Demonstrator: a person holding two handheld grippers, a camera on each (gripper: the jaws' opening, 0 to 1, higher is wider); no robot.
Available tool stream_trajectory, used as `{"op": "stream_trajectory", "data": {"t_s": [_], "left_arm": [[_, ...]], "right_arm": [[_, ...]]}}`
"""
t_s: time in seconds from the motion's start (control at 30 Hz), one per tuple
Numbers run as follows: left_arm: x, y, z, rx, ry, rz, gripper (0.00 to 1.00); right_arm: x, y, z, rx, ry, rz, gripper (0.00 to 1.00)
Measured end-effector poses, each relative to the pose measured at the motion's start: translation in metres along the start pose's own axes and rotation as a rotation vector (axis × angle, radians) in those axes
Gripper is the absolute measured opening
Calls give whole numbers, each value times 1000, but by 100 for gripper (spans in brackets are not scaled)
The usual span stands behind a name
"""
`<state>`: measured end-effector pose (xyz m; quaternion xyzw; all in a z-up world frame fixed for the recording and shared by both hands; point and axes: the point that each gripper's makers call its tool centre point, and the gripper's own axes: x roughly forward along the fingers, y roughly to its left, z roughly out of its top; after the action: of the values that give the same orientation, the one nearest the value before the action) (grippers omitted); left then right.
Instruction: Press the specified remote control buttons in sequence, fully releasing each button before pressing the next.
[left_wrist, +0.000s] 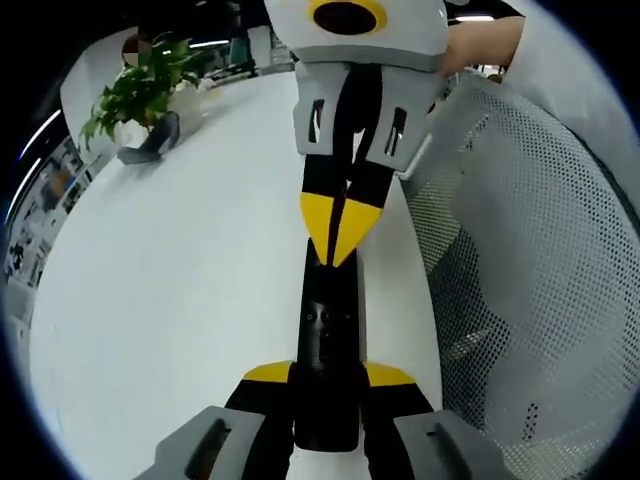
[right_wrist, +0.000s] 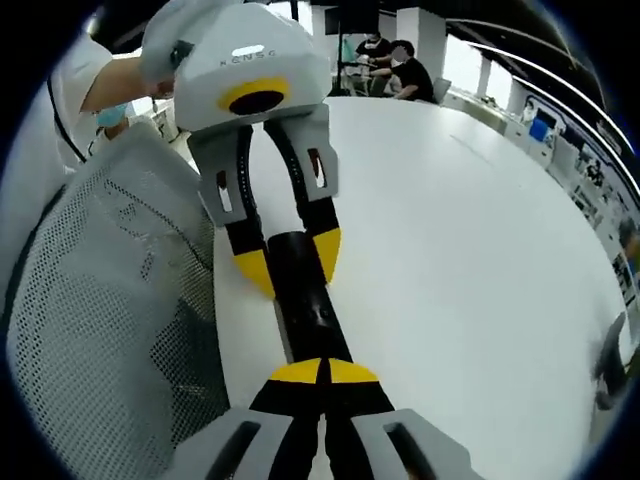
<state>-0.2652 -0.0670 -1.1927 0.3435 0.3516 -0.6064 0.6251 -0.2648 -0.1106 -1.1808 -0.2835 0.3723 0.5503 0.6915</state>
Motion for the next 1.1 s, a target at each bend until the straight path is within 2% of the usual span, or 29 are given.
{"op": "stream_trajectory", "data": {"t_s": [0.13, 0.3, 0.4, 0.5, 0.57, 0.77, 0.97, 1.03, 1.1], "left_arm": [[0, 0, 0, -4, 0, 1, 24], [0, 0, 0, -1, 8, -1, 24], [0, 1, 0, -2, 7, -2, 24], [0, 0, 0, -3, 7, -3, 24], [0, 0, 0, -4, 9, -4, 24], [1, 0, 0, -6, 10, -2, 24], [1, 0, 0, -6, 16, -1, 24], [1, 0, 0, -4, 18, -2, 24], [1, 0, 0, -2, 19, -3, 24]], "right_arm": [[0, 0, -1, -54, 28, 6, 0], [2, 0, -1, -148, 98, 0, 0], [3, 0, -1, -156, 105, -5, 0], [1, -1, -3, -139, 73, -10, 0], [1, -1, -1, -71, 20, -4, 0], [-2, 0, 0, 24, -87, 43, 0], [-2, 0, 5, -11, -125, 28, 4], [0, 2, 6, -49, -111, 44, 5], [4, 4, 3, -111, -69, 51, 6]]}}
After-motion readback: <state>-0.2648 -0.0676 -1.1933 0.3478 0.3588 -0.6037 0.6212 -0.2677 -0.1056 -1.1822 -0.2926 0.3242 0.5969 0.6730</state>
